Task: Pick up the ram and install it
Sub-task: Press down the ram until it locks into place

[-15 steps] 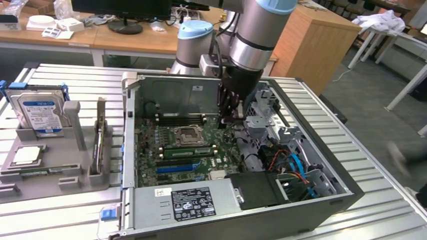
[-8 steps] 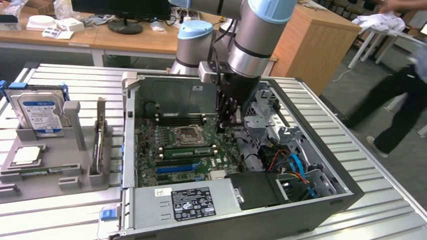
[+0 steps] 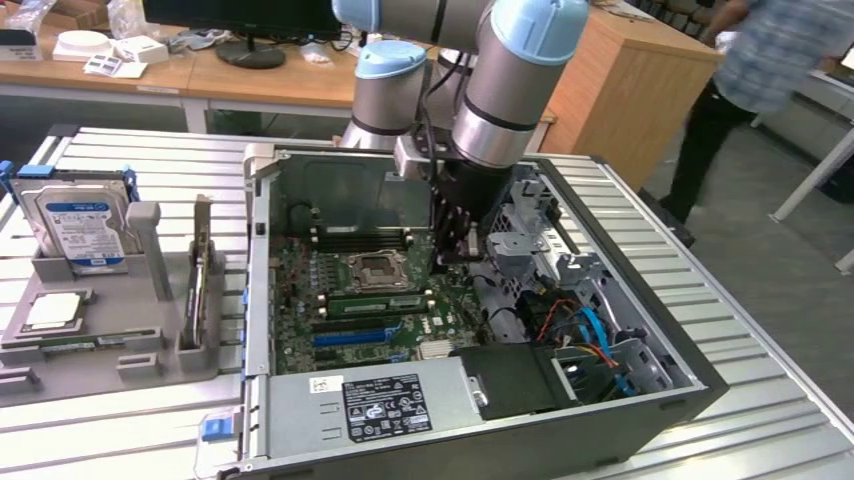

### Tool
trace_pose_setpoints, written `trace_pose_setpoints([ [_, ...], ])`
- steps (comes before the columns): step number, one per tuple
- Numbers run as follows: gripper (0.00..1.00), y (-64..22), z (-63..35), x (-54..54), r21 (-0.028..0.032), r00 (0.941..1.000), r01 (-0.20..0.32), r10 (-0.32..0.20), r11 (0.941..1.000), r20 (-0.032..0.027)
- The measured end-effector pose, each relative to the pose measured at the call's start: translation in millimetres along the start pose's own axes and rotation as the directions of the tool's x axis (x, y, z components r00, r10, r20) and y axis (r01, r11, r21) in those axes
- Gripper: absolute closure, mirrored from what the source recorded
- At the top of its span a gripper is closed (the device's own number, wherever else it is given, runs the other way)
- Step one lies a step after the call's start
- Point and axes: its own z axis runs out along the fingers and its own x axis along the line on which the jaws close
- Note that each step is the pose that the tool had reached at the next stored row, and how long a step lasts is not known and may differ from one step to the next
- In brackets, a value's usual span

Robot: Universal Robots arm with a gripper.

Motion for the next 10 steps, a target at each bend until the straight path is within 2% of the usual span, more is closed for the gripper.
trace_pose_setpoints([
  [10,0.89,-1.1,18.1,0.4,0.0001,1.0000,0.000,0.000,1.0000,0.0001],
])
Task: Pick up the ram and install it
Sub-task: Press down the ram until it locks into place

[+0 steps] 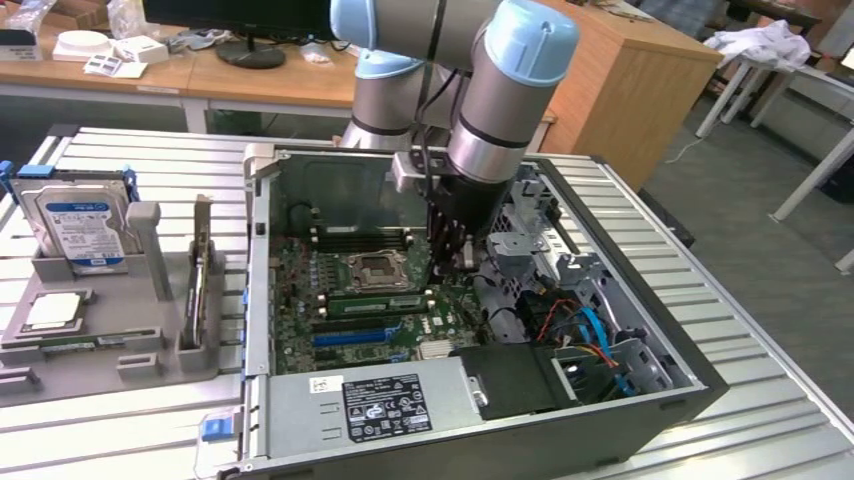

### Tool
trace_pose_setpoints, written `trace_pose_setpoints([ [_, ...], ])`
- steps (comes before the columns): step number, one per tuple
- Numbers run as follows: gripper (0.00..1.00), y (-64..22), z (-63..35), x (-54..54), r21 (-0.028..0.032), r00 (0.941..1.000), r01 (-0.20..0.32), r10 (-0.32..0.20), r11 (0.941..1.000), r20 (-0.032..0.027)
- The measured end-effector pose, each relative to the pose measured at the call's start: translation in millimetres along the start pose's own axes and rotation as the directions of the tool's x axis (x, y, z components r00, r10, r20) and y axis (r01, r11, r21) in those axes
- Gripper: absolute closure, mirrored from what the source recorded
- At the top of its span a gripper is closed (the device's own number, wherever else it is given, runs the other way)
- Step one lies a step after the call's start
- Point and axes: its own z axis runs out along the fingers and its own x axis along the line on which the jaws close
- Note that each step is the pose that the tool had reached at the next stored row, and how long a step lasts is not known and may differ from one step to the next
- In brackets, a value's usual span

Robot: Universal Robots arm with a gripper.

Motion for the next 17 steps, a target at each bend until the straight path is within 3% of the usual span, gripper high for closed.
trace_pose_setpoints([
  [17,0.89,-1.1,17.9,0.4,0.0001,1.0000,0.000,0.000,1.0000,0.0013],
])
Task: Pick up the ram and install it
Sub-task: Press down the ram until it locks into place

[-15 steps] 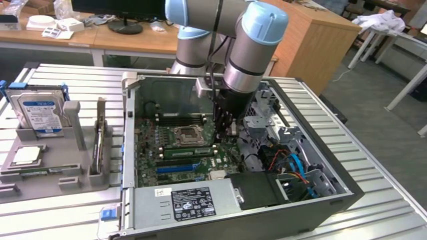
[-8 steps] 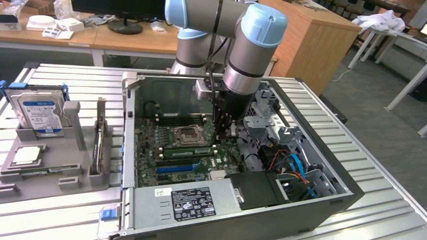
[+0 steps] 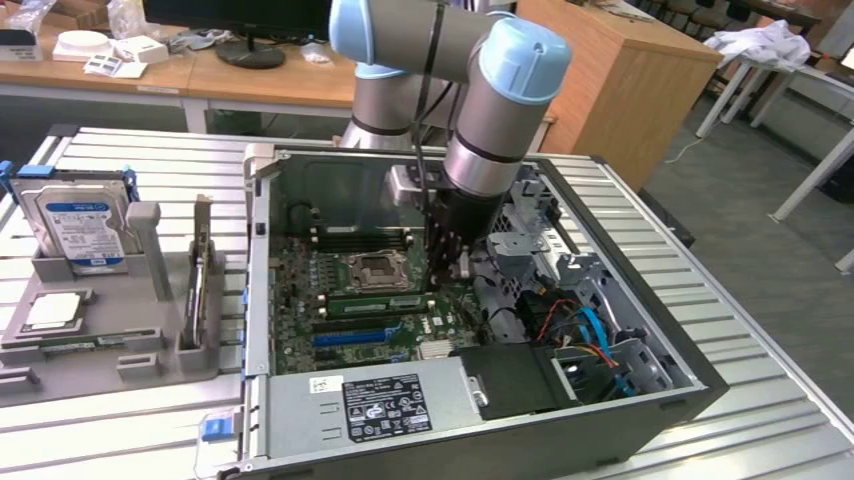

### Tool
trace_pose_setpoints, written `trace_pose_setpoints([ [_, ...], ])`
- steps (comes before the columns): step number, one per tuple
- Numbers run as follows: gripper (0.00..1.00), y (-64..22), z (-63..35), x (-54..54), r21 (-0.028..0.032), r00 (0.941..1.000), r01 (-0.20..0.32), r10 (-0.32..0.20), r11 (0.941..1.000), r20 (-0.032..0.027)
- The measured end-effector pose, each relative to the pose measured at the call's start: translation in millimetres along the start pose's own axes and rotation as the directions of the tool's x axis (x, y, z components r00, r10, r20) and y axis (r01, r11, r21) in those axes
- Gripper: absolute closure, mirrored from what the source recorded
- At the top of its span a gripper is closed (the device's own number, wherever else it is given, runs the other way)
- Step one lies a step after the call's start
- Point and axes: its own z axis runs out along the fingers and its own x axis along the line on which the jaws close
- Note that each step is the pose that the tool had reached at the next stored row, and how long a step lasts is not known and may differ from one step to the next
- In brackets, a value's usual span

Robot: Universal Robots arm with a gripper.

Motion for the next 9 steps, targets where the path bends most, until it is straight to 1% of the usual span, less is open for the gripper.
trace_pose_setpoints([
  [2,0.89,-0.2,2.4,0.0,0.0001,1.0000,0.000,0.000,1.0000,0.0001],
  [9,0.89,-0.2,3.2,-1.4,0.0001,1.0000,0.000,0.000,1.0000,0.0001],
])
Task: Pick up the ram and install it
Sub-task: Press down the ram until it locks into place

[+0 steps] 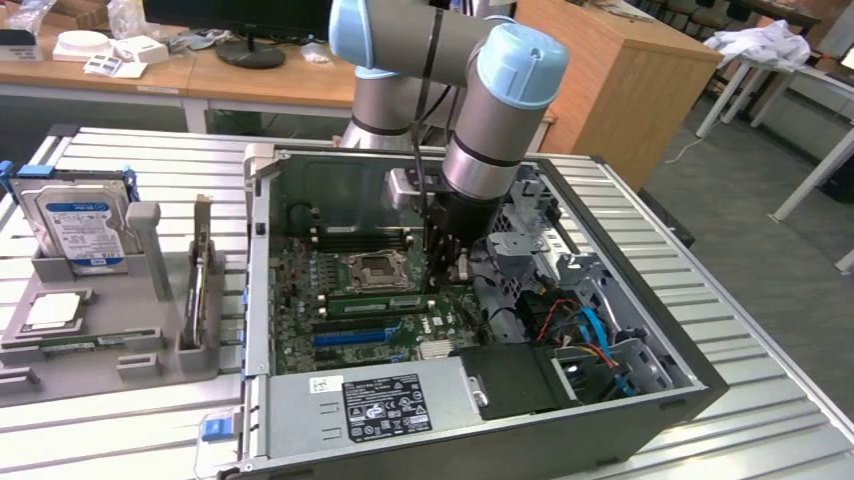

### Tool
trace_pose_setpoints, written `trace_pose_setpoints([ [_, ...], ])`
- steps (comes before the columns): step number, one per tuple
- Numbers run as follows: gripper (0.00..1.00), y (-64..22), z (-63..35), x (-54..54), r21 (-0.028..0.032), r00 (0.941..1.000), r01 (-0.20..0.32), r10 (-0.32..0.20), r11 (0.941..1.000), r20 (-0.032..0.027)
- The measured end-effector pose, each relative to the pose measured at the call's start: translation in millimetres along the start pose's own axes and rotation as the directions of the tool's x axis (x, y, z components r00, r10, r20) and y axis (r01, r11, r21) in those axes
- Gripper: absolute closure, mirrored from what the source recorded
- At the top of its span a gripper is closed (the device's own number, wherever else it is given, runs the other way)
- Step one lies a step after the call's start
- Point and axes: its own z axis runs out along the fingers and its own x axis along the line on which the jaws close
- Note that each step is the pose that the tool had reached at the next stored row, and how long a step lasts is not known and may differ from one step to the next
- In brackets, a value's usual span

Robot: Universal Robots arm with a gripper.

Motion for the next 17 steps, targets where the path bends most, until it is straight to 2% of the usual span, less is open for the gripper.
trace_pose_setpoints([
  [17,0.89,-0.4,8.1,0.1,-0.0001,1.0000,0.000,0.000,1.0000,-0.0003],
])
